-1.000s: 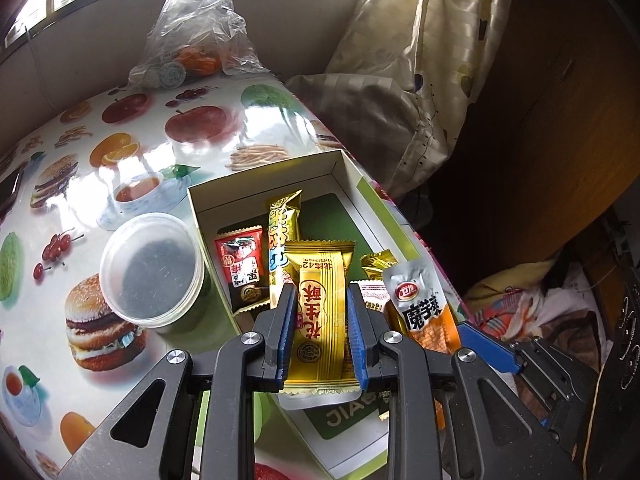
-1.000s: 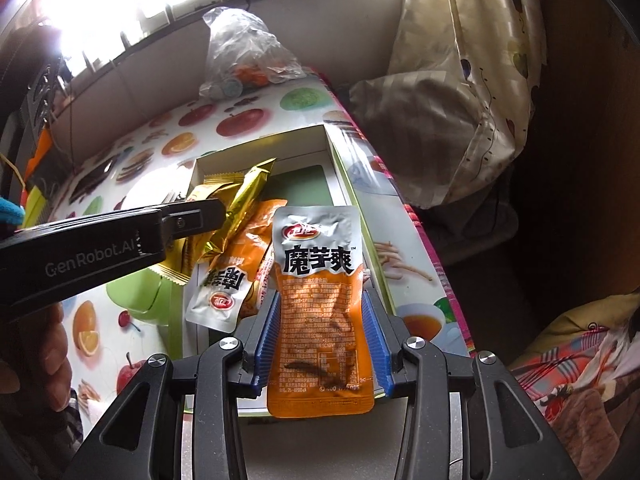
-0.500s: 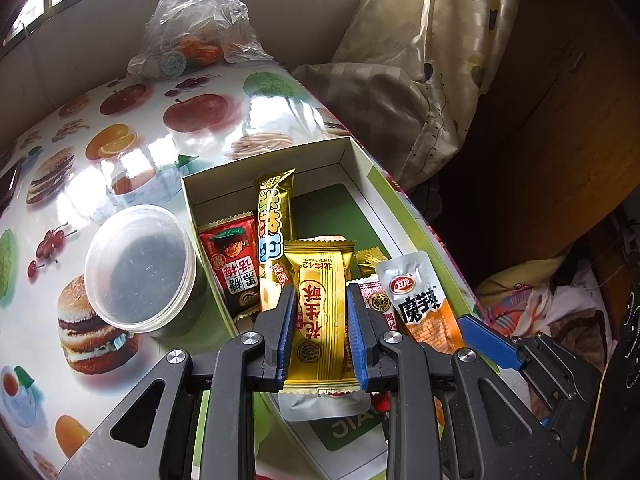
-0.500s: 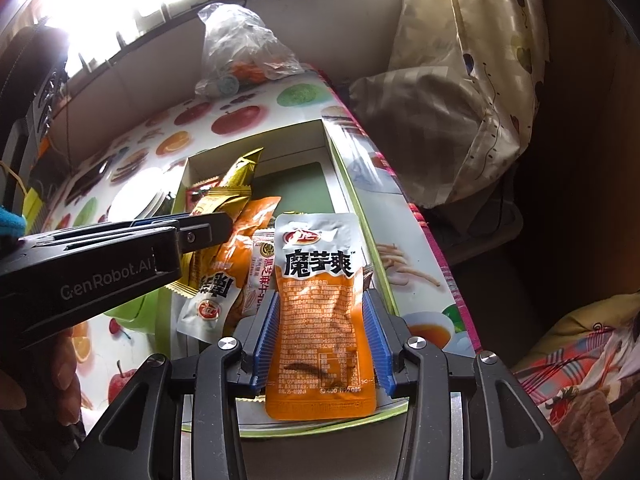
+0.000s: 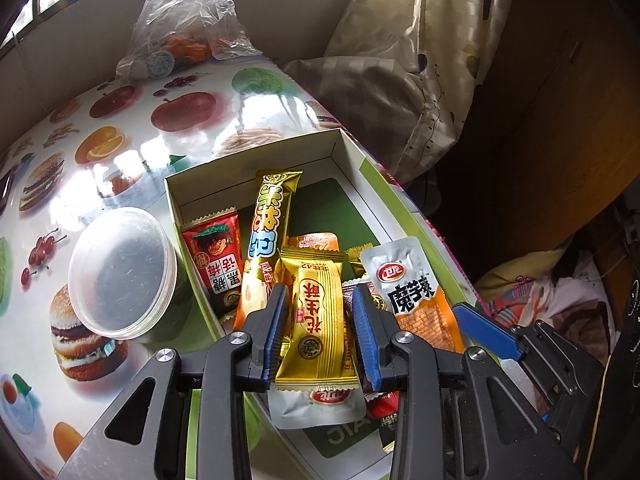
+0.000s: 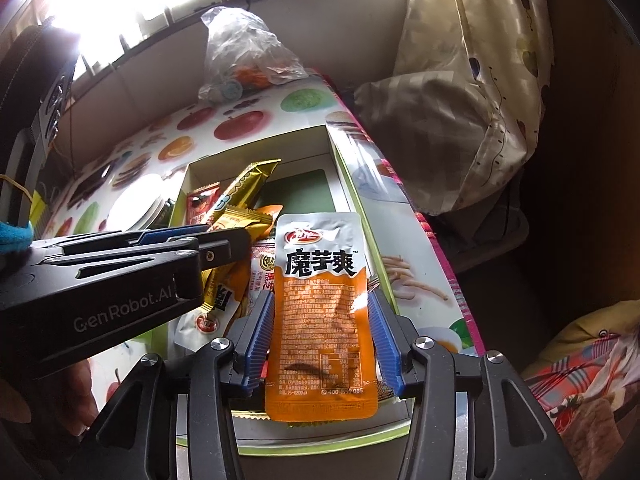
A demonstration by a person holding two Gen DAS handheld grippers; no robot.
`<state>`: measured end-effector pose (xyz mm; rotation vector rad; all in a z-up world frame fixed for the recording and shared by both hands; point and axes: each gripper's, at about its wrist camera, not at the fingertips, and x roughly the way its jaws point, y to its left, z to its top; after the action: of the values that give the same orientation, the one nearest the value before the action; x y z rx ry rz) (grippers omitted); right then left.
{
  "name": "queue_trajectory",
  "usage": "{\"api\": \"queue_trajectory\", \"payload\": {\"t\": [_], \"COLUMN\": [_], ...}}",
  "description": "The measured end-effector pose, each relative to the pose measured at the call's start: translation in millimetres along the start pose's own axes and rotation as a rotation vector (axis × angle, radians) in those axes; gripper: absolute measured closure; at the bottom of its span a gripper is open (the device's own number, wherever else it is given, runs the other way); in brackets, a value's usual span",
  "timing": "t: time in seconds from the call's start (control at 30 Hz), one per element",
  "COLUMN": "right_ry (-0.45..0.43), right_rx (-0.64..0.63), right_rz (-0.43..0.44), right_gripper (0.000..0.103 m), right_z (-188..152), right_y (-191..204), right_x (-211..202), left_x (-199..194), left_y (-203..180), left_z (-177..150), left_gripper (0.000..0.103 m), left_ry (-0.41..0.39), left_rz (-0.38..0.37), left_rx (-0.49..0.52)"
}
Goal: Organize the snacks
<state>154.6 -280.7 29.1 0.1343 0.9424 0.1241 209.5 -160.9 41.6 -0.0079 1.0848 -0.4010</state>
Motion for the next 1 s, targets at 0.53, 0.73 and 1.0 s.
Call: {"api": "queue_trajectory", "payload": {"t": [0.53,0.73,1.0], "right_ry": [-0.018,-0.043,-0.099], "right_rx": [0.012,-0.009,0.012], "right_rz": [-0.003,-0.023,-0.082], "right_gripper": [0.049,0.047,0.045], "right_z": [-3,-5,-16], "right_y": [-1,6,11], "right_x": [-4,-14,-39], "left_x": [-11,-26,-60], "left_y": [-1,1,4], "left_z": [-1,-6,-25], "left_gripper": [0.054,0.052,0.051], "left_ry": [-0.028,-0.053,-0.144], "left_rz": [-0.005,0.0,0.049], "left_rx": [0.008,0.006,0.017]}}
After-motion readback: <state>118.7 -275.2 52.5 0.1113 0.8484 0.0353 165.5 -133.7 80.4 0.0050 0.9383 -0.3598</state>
